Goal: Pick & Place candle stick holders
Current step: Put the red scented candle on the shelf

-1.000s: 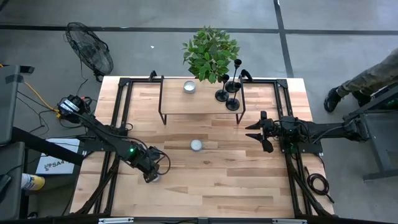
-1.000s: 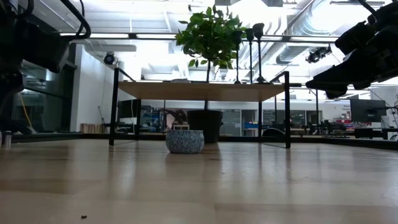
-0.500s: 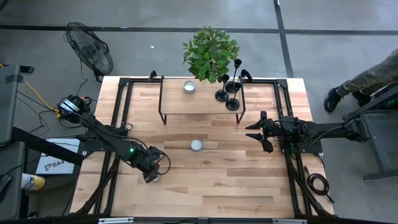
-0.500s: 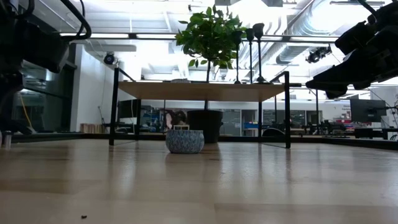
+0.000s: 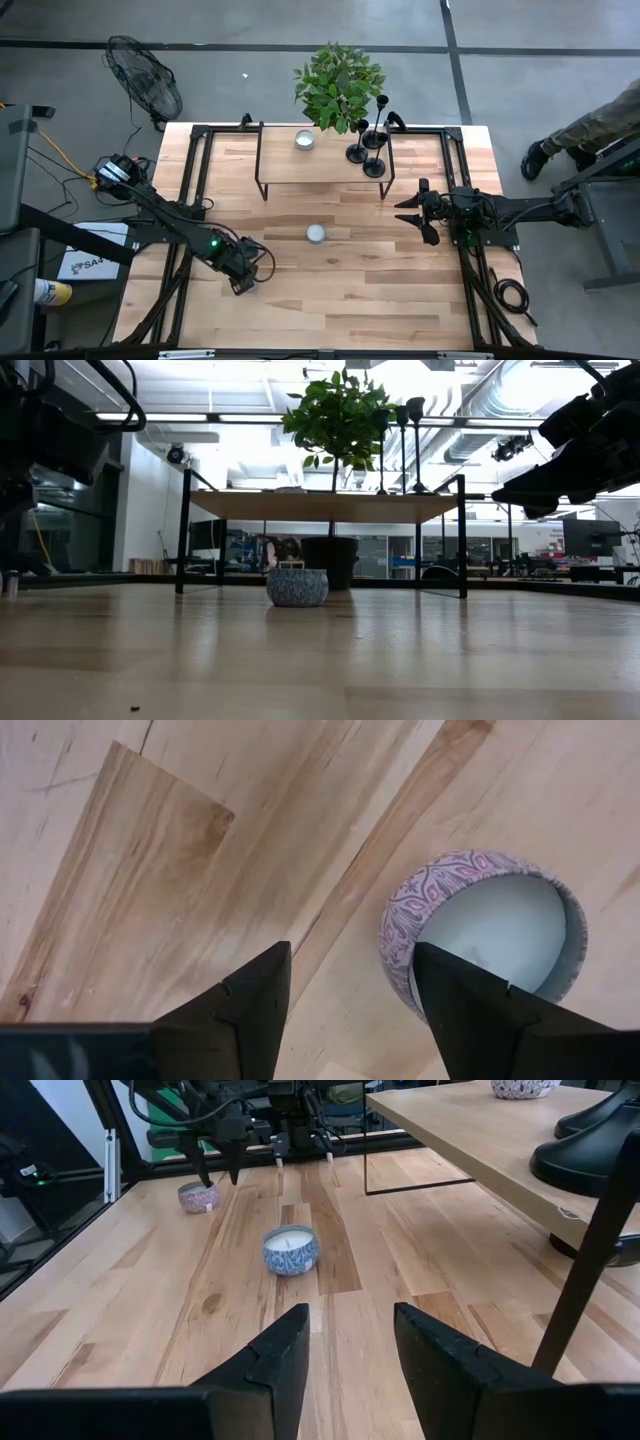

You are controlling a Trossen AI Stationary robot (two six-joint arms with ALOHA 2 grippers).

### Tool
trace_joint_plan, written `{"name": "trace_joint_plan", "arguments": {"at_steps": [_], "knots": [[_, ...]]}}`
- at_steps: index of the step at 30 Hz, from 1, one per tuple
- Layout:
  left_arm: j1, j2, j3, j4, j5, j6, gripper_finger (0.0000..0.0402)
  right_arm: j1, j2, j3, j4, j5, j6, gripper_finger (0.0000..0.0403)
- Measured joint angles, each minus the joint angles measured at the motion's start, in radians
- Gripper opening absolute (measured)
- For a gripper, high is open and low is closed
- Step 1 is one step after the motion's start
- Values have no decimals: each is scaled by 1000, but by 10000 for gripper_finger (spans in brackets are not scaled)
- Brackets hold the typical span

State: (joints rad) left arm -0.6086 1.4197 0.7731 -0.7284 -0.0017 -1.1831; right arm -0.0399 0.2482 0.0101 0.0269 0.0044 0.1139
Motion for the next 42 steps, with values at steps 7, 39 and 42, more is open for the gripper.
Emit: {"name": "trace_joint_plan", "arguments": {"at_steps": [7,39,42], "knots": [[0,-9,0,4,1,0,204,0,0,0,0,0,-1,142],[0,-11,0,3,-1,3,157,0,0,0,0,0,0,142],[0,-10,0,3,-1,3,134,0,0,0,0,0,0,142]]}}
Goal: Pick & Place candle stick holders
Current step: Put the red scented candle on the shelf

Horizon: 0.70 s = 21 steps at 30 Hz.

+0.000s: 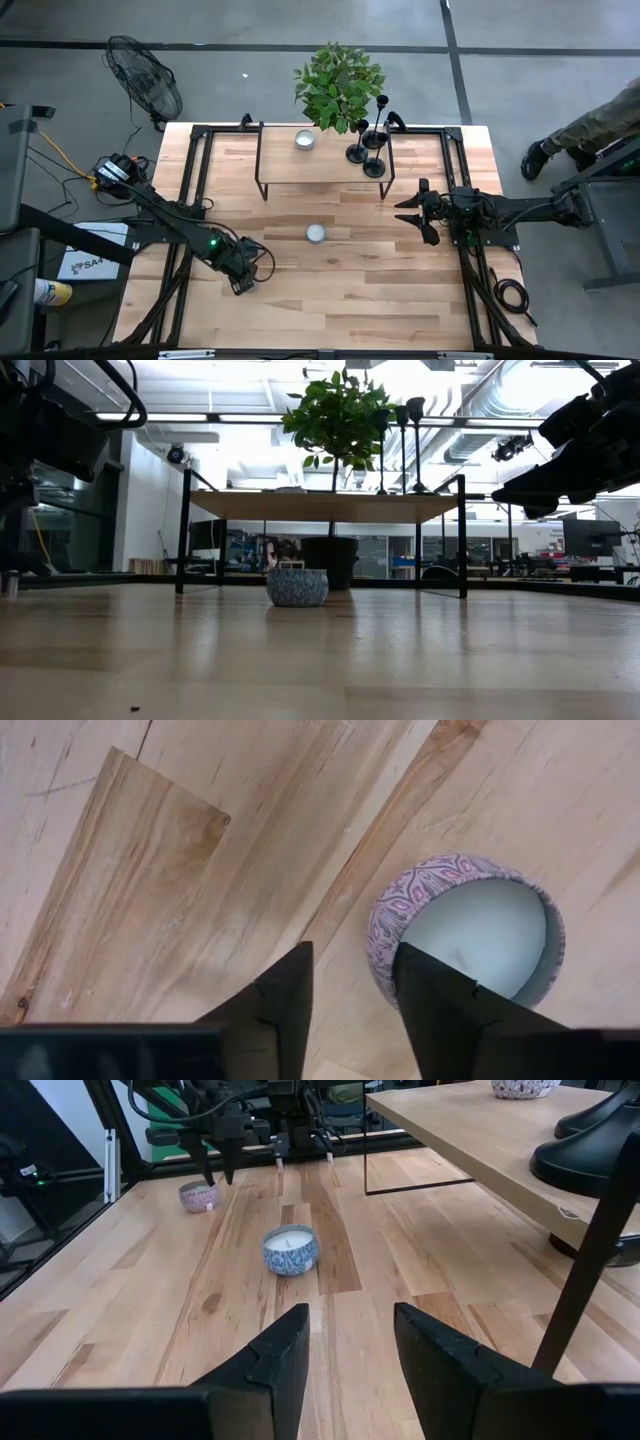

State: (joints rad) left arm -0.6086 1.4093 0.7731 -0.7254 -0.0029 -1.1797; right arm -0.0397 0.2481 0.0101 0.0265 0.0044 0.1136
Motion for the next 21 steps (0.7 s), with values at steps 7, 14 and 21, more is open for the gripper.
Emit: {"name": "trace_joint_plan", "arguments": {"at_steps": [7,14,21], "knots": [[0,0,0,0,0,0,99,0,0,0,0,0,-1,142],[0,0,0,0,-1,8,59,0,0,0,0,0,0,142],[0,0,0,2,-2,24,6,0,0,0,0,0,0,142]]}}
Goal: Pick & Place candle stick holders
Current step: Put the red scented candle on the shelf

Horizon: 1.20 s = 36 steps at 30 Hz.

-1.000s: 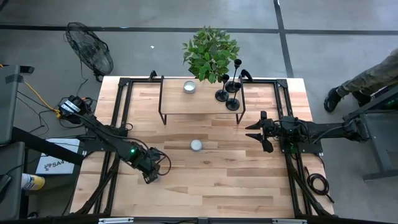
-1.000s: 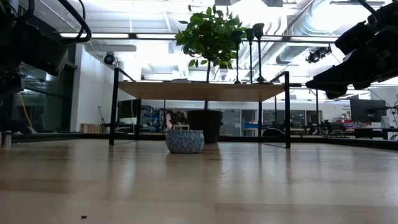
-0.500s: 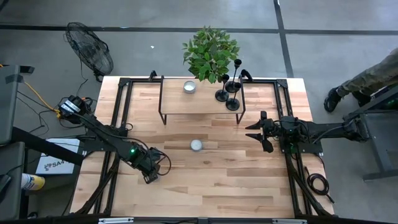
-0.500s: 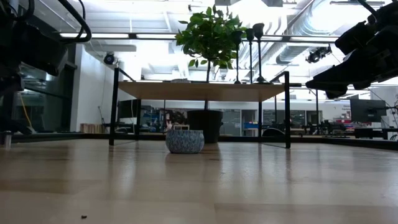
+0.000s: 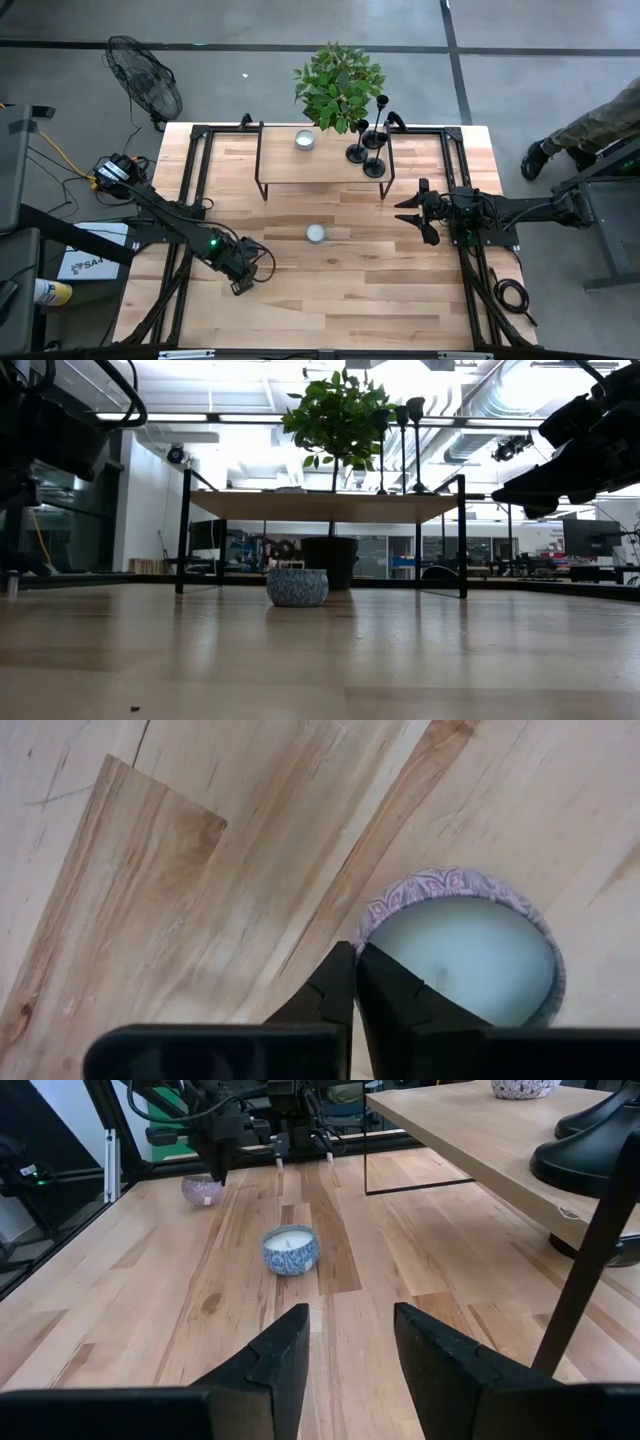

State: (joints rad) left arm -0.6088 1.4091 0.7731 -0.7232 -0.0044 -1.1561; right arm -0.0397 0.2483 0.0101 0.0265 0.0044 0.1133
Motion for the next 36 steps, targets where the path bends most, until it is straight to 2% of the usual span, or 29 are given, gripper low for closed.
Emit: {"name": "trace_joint_plan", "arguments": {"at_steps": [15,26,29,36], "knots": [[0,0,5,16,-7,0,2,0,0,0,0,0,0,142],[28,0,175,-173,-185,82,1,0,0,0,0,0,0,142],[73,0,215,-227,-213,96,1,0,0,0,0,0,-1,142],[184,0,330,-281,-216,233,1,0,0,0,0,0,1,142]]}}
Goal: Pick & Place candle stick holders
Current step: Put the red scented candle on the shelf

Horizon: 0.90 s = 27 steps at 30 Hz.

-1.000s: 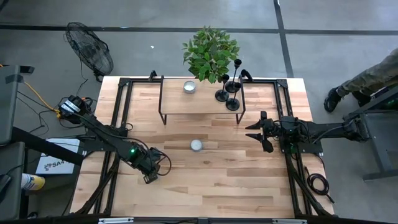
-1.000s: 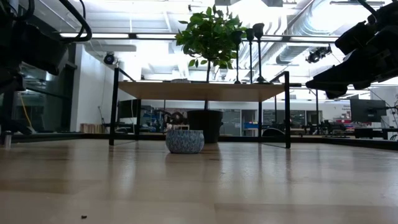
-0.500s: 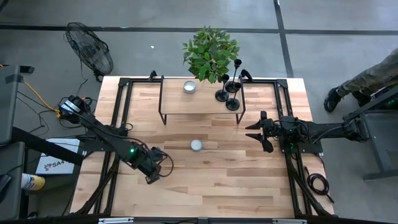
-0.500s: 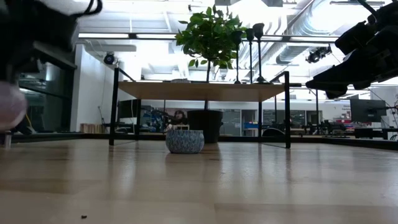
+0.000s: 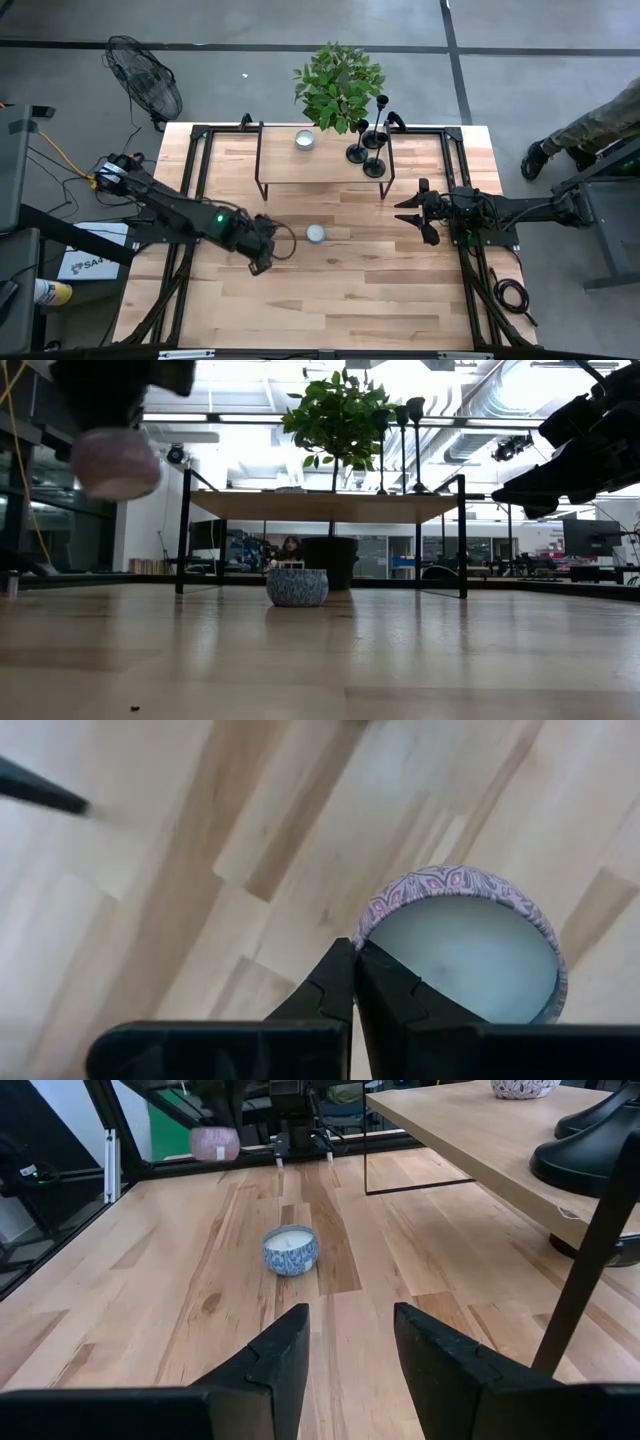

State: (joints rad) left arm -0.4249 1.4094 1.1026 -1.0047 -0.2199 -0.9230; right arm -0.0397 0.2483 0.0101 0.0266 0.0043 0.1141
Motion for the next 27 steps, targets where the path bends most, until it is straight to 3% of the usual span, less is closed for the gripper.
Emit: {"name": "trace_joint_plan", "arguments": {"at_steps": [16,27], "knots": [[255,0,360,-239,-23,302,1,0,0,0,0,0,-1,142],[533,11,402,-263,-20,449,1,0,0,0,0,0,-1,142]]}}
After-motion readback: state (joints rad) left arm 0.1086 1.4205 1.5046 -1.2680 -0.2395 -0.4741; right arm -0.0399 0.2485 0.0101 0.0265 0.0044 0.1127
